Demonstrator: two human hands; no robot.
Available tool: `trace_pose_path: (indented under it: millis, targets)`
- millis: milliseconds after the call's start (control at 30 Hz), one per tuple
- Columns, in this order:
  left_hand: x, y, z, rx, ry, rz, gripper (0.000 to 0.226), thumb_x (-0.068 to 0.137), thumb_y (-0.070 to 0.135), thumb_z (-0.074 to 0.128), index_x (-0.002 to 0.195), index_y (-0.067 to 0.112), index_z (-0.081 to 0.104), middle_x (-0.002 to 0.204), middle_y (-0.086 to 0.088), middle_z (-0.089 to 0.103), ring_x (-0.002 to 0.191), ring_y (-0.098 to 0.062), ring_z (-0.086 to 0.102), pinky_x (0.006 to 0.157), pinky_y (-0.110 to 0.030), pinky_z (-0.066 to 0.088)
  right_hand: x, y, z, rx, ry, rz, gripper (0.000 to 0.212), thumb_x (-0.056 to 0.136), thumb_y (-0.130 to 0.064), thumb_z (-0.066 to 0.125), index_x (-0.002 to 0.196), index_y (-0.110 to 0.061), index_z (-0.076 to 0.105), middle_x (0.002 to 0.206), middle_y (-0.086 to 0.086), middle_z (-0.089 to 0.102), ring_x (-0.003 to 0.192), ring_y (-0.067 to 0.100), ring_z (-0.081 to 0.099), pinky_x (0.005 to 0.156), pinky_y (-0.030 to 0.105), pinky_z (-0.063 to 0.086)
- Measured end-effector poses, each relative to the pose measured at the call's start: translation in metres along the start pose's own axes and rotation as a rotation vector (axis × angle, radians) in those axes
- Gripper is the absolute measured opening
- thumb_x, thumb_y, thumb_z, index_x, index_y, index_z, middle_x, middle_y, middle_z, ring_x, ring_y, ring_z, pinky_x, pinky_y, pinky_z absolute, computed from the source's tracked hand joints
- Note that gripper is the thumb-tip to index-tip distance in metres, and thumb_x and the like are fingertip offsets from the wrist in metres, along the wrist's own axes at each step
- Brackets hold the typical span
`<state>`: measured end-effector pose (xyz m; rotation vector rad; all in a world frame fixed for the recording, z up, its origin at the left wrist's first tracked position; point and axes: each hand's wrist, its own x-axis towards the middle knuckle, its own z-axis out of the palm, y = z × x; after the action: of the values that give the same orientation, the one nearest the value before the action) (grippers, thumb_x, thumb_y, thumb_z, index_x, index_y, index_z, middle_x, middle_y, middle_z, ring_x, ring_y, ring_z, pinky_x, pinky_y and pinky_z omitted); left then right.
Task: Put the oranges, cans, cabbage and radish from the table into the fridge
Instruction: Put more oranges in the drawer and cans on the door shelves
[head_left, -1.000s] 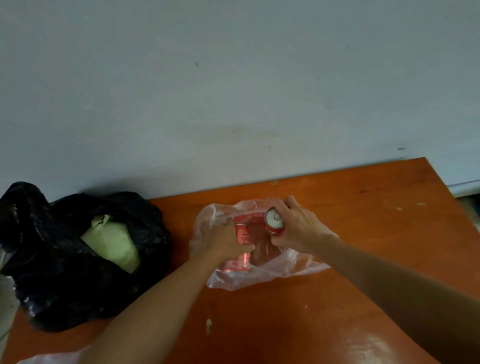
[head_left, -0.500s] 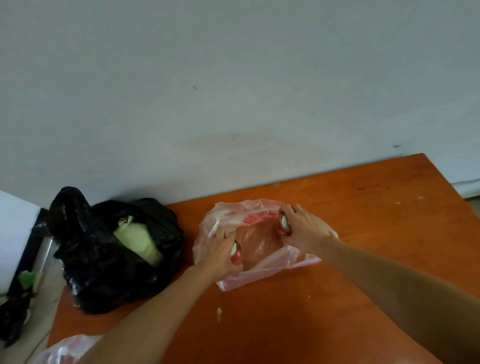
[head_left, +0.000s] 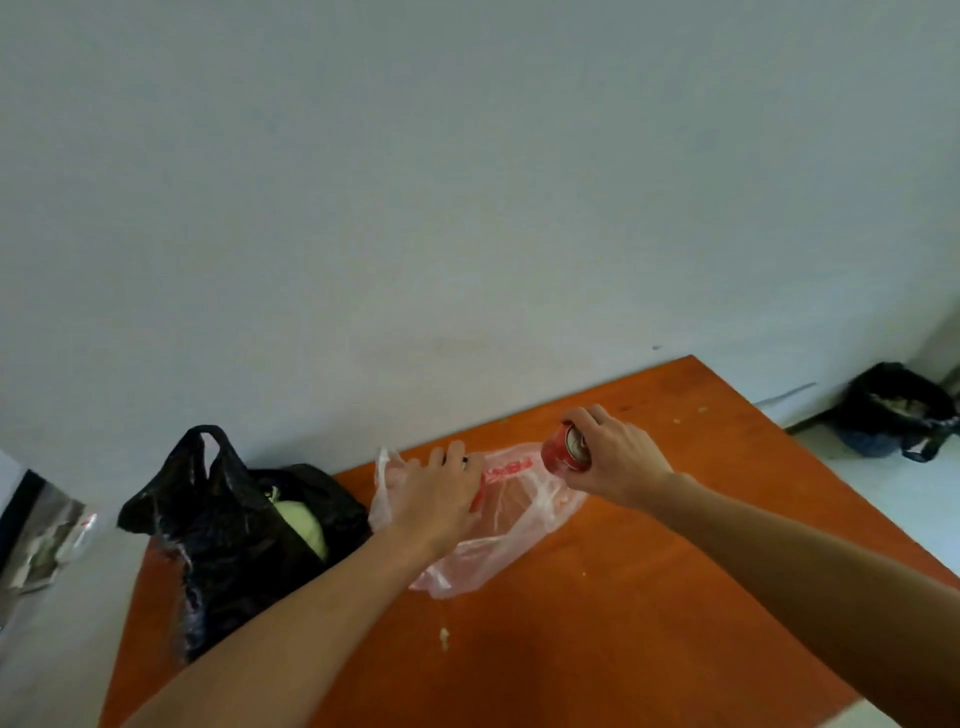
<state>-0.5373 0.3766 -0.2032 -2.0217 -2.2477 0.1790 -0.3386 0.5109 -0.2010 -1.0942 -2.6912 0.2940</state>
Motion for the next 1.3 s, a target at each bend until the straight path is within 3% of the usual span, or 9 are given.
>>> trace_pose_path:
  millis: [233, 433, 633, 733, 833, 967, 1067, 1200, 1300]
  targets:
    - [-0.001, 0.058, -0.051, -0.12, 0.156, 0.254, 0.048, 0.088, 0.035, 0.059, 0.127, 0.015, 0.042, 0.128, -0.008, 0.044, 0.115, -0.026, 0.046, 0.087, -0.034, 0.046, -0.103, 0.013, -0.07, -0.081, 0.123, 0.161, 0.066, 0.075, -0.052, 0.07, 0.129, -0.021, 0.048, 0.117, 0.0, 0.056, 0.094, 0.024, 0.063, 0.07, 0.026, 0.047]
    - [0.002, 0.18, -0.097, -0.139, 0.229, 0.506, 0.068, 0.082, 0.037, 0.07, 0.137, 0.016, 0.037, 0.132, -0.007, 0.042, 0.119, -0.023, 0.044, 0.093, -0.033, 0.05, -0.238, 0.067, -0.129, -0.153, 0.197, 0.409, 0.073, 0.069, -0.05, 0.072, 0.132, -0.024, 0.043, 0.119, -0.001, 0.054, 0.095, 0.023, 0.06, 0.074, 0.027, 0.048]
    - [-0.019, 0.352, -0.136, -0.18, 0.334, 0.792, 0.064, 0.075, 0.035, 0.077, 0.128, 0.014, 0.049, 0.126, -0.009, 0.051, 0.114, -0.026, 0.052, 0.087, -0.035, 0.053, -0.417, 0.127, -0.177, -0.239, 0.291, 0.682, 0.074, 0.072, -0.05, 0.073, 0.133, -0.023, 0.042, 0.124, 0.001, 0.054, 0.099, 0.025, 0.06, 0.077, 0.028, 0.047]
    - [-0.041, 0.455, -0.149, -0.225, 0.325, 0.932, 0.053, 0.065, 0.03, 0.08, 0.111, 0.013, 0.057, 0.107, -0.007, 0.056, 0.099, -0.027, 0.058, 0.068, -0.035, 0.057, -0.518, 0.153, -0.199, -0.258, 0.327, 0.816, 0.069, 0.072, -0.054, 0.068, 0.131, -0.025, 0.045, 0.122, -0.002, 0.055, 0.096, 0.024, 0.062, 0.075, 0.025, 0.044]
    - [-0.07, 0.557, -0.157, -0.273, 0.344, 1.06, 0.055, 0.059, 0.033, 0.084, 0.105, 0.015, 0.059, 0.098, -0.004, 0.057, 0.086, -0.025, 0.06, 0.055, -0.035, 0.056, -0.615, 0.175, -0.216, -0.264, 0.33, 0.937, 0.067, 0.072, -0.054, 0.066, 0.129, -0.026, 0.046, 0.12, -0.002, 0.056, 0.096, 0.023, 0.063, 0.078, 0.029, 0.05]
    - [-0.121, 0.673, -0.18, -0.299, 0.397, 1.224, 0.046, 0.056, 0.034, 0.083, 0.093, 0.018, 0.06, 0.085, -0.001, 0.056, 0.071, -0.02, 0.058, 0.038, -0.028, 0.045, -0.731, 0.195, -0.237, -0.282, 0.354, 1.116, 0.065, 0.07, -0.053, 0.07, 0.125, -0.025, 0.049, 0.115, -0.002, 0.058, 0.09, 0.023, 0.063, 0.072, 0.025, 0.048]
    - [-0.15, 0.753, -0.197, -0.312, 0.382, 1.348, 0.044, 0.061, 0.034, 0.08, 0.094, 0.019, 0.056, 0.088, -0.001, 0.054, 0.074, -0.02, 0.057, 0.041, -0.027, 0.046, -0.803, 0.208, -0.25, -0.3, 0.398, 1.223, 0.063, 0.071, -0.056, 0.066, 0.122, -0.022, 0.053, 0.111, 0.0, 0.061, 0.085, 0.023, 0.064, 0.069, 0.026, 0.048]
    - [-0.169, 0.855, -0.208, -0.341, 0.368, 1.503, 0.043, 0.067, 0.034, 0.077, 0.1, 0.018, 0.054, 0.096, -0.003, 0.054, 0.082, -0.022, 0.056, 0.049, -0.03, 0.053, -0.884, 0.236, -0.257, -0.306, 0.419, 1.374, 0.068, 0.067, -0.051, 0.073, 0.125, -0.023, 0.051, 0.113, -0.002, 0.06, 0.087, 0.023, 0.065, 0.073, 0.028, 0.052]
    - [-0.177, 0.931, -0.218, -0.325, 0.395, 1.596, 0.046, 0.065, 0.037, 0.077, 0.101, 0.017, 0.057, 0.096, -0.002, 0.055, 0.081, -0.02, 0.057, 0.047, -0.03, 0.053, -0.935, 0.265, -0.267, -0.316, 0.406, 1.462, 0.067, 0.066, -0.05, 0.071, 0.124, -0.023, 0.051, 0.113, -0.002, 0.058, 0.088, 0.022, 0.064, 0.073, 0.028, 0.051]
